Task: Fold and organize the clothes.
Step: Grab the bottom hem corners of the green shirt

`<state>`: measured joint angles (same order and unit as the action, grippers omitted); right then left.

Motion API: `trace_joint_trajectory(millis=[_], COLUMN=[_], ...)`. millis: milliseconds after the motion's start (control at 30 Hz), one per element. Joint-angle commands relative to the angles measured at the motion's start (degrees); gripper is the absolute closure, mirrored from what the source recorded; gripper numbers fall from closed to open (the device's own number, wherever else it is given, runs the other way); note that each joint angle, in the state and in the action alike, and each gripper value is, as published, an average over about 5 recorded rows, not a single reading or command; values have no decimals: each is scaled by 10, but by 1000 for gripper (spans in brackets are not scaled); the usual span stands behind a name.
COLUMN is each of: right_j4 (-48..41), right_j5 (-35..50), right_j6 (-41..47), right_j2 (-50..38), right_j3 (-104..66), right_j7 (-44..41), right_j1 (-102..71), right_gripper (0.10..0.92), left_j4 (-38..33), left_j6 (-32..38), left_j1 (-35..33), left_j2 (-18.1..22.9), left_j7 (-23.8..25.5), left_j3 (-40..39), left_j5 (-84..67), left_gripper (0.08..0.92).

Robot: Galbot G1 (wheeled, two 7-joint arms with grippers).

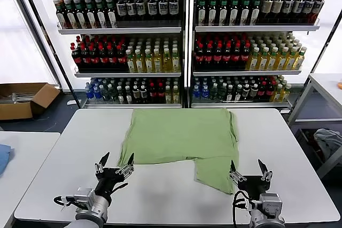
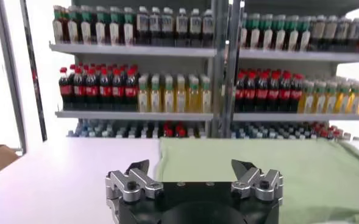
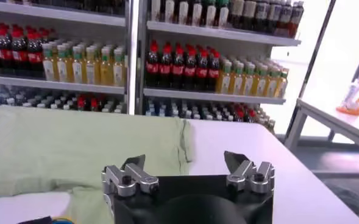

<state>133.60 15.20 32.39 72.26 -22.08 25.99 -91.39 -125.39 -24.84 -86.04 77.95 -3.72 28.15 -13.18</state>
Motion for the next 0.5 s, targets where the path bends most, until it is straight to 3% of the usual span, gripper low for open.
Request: trace_joint_trajectory(millis=[33,500], right_j4=[-19,-58], right_j5=[21,1], right_j6=[8,8], right_j2=[5,24], right_j3=[14,28], right_j7=[21,23], right_j1=[-8,-4], right_gripper=[203,203], left_j4=[38,115], left_j6=[-45,-39], left_j1=[13,54], left_j2=[-33,-51], left_j7=[11,14], left_j3=[1,-4], left_j5=[-10,-18], left_gripper=[177,177])
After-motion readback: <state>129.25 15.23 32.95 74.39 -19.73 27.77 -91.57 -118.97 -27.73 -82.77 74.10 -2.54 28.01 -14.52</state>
